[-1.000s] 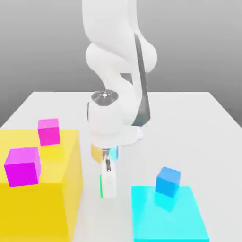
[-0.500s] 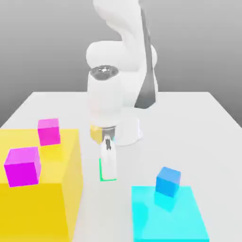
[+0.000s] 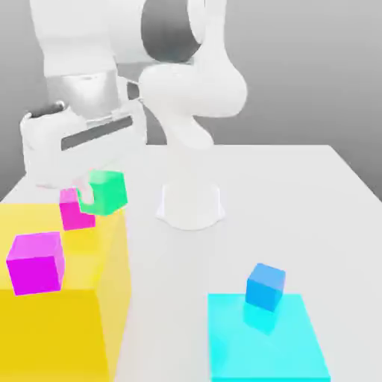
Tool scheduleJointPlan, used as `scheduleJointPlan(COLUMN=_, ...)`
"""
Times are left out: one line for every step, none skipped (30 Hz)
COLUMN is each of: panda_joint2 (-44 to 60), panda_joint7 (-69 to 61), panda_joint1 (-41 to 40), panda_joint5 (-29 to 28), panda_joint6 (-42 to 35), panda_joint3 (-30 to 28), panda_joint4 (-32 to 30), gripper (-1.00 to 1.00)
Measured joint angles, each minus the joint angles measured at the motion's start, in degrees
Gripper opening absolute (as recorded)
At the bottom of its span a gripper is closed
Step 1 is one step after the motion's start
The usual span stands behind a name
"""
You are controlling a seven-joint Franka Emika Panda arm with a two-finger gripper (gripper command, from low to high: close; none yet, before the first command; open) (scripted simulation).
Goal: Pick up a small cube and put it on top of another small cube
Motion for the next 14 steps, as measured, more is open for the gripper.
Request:
scheduleJointPlan(panda_joint2=-1.2, panda_joint7=2.4, panda_joint1=-1.1, panda_joint5=-0.6, panda_joint6=-2.4, panda_joint3=-0.1, panda_joint4=1.0, gripper=-1.0)
scheduleJointPlan(panda_joint2=-2.4, panda_joint7=4.7, panda_joint1=-2.2, panda_joint5=-1.3, panda_joint6=-4.8, panda_joint3=-0.2, panda_joint4=2.0, gripper=-1.0)
scheduleJointPlan(panda_joint2=-3.2, panda_joint7=7.0, panda_joint1=-3.4, panda_joint5=-2.3, panda_joint6=-6.4, panda_joint3=0.0, panda_joint4=2.2, gripper=-1.0)
scheduleJointPlan(panda_joint2=-3.6, panda_joint7=9.3, panda_joint1=-4.5, panda_joint5=-3.8, panda_joint6=-7.1, panda_joint3=0.4, panda_joint4=1.6, gripper=-1.0)
scheduleJointPlan(panda_joint2=-3.2, panda_joint7=10.4, panda_joint1=-5.1, panda_joint5=-4.6, panda_joint6=-6.2, panda_joint3=0.6, panda_joint4=0.5, gripper=-1.0)
scheduleJointPlan(panda_joint2=-2.6, panda_joint7=11.0, panda_joint1=-5.4, panda_joint5=-5.0, panda_joint6=-4.5, panda_joint3=0.8, panda_joint4=-0.7, gripper=-1.0)
scheduleJointPlan(panda_joint2=-1.7, panda_joint7=11.3, panda_joint1=-5.5, panda_joint5=-5.1, panda_joint6=-2.4, panda_joint3=0.9, panda_joint4=-2.1, gripper=-1.0)
scheduleJointPlan(panda_joint2=-0.8, panda_joint7=11.5, panda_joint1=-5.5, panda_joint5=-5.3, panda_joint6=-0.2, panda_joint3=0.9, panda_joint4=-3.5, gripper=-1.0)
scheduleJointPlan(panda_joint2=0.0, panda_joint7=11.6, panda_joint1=-5.5, panda_joint5=-5.3, panda_joint6=1.8, panda_joint3=0.9, panda_joint4=-4.7, gripper=1.0)
scheduleJointPlan(panda_joint2=0.0, panda_joint7=11.6, panda_joint1=-5.5, panda_joint5=-5.3, panda_joint6=1.8, panda_joint3=0.9, panda_joint4=-4.7, gripper=1.0)
scheduleJointPlan(panda_joint2=0.0, panda_joint7=11.6, panda_joint1=-5.5, panda_joint5=-5.3, panda_joint6=1.8, panda_joint3=0.9, panda_joint4=-4.7, gripper=1.0)
scheduleJointPlan(panda_joint2=0.0, panda_joint7=11.6, panda_joint1=-5.5, panda_joint5=-5.3, panda_joint6=1.8, panda_joint3=0.9, panda_joint4=-4.7, gripper=1.0)
scheduleJointPlan(panda_joint2=0.0, panda_joint7=11.6, panda_joint1=-5.5, panda_joint5=-5.3, panda_joint6=1.8, panda_joint3=0.9, panda_joint4=-4.7, gripper=1.0)
scheduleJointPlan(panda_joint2=0.0, panda_joint7=11.6, panda_joint1=-5.5, panda_joint5=-5.3, panda_joint6=1.8, panda_joint3=0.9, panda_joint4=-4.7, gripper=1.0)
